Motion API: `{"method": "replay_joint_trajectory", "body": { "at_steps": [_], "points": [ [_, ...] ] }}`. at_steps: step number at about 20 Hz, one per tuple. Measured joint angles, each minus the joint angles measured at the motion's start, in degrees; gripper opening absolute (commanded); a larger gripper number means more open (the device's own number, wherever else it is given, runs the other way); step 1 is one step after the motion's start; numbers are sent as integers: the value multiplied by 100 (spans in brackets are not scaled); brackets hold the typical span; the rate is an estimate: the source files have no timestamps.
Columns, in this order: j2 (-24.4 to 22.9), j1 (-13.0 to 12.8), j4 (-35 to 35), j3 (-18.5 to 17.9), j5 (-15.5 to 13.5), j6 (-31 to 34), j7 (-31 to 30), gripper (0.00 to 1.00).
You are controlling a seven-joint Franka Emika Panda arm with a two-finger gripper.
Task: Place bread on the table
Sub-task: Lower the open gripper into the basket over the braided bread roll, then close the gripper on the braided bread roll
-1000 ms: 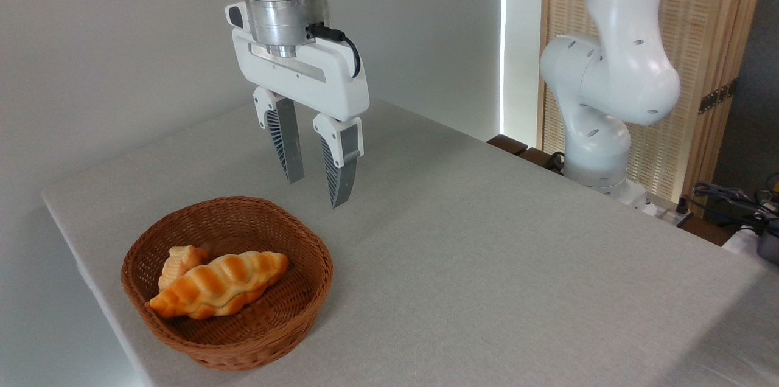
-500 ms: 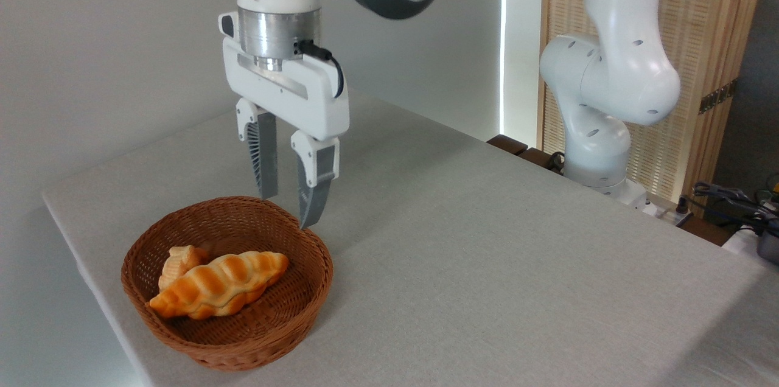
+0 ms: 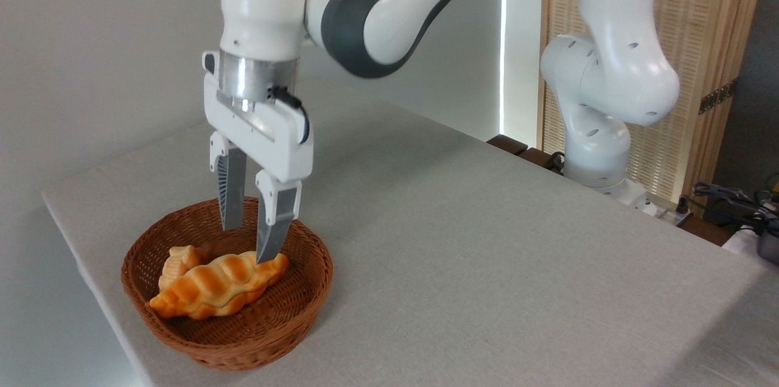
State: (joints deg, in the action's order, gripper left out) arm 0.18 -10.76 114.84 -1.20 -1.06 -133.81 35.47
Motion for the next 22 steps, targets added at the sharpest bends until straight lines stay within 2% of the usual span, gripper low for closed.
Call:
{"method": "replay_joint_trajectory", "body": {
  "at_steps": [6, 9, 10, 13, 15, 17, 22],
  "points": [
    [451, -9, 2, 167, 5, -241, 904, 98],
    [537, -8, 1, 167, 97, -312, 1045, 86],
    [549, -8, 1, 167, 111, -342, 1051, 75],
    [601, -8, 0, 167, 151, -523, 1067, 35],
    [648, -6, -1, 167, 259, -640, 1074, 17],
    [695, -7, -1, 167, 374, -684, 1076, 13],
    [725, -7, -2, 167, 517, -696, 1082, 13]
  ]
}}
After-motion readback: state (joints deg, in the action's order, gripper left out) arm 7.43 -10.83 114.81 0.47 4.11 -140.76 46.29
